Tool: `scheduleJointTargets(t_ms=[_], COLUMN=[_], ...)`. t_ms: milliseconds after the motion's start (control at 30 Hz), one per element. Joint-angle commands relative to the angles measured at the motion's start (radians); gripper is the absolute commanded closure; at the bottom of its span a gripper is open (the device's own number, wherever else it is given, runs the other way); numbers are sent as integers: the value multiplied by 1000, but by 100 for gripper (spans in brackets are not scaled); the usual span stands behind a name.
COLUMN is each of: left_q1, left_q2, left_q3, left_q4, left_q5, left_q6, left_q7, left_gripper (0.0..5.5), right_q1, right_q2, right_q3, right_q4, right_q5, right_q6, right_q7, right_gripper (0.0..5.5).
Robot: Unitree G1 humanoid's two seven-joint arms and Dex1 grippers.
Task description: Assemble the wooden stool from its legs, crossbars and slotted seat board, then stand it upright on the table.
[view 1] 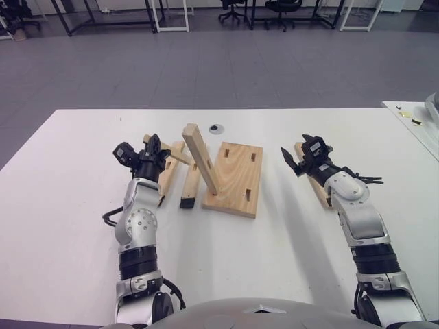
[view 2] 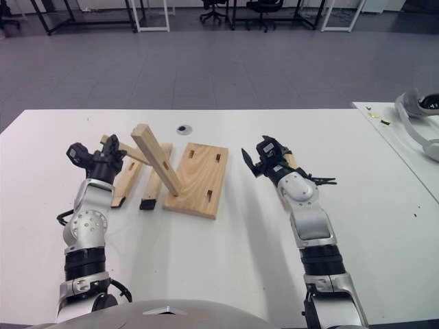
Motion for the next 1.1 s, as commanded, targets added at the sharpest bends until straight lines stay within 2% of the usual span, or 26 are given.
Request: scheduleJointTargets(t_ms=[33,333,867,1100], left_q1=[6,-13,-21,-19], left_q2=[-39,-59,-62,-49], left_q3=[-15,-60,-109,-172], left_q4=[71,143,176,231], left_q5=[41,145,258,390], left_q6=[-64,-173,-234,-293], left_q7=[-47,-96,-68,-34], left_gripper=[511,511,511,511], right_q1=[-14,-7,44,51], right_q2=[-4,5,30,26], right_q3=[6,28,77,83], right_q4=[38,50,9,-1], right_q5=[-2,-10,-40,-49], right_q6=[-25,-44,-45,-41], right_q7=[14,17,12,14], right_gripper=[188,188,188,188])
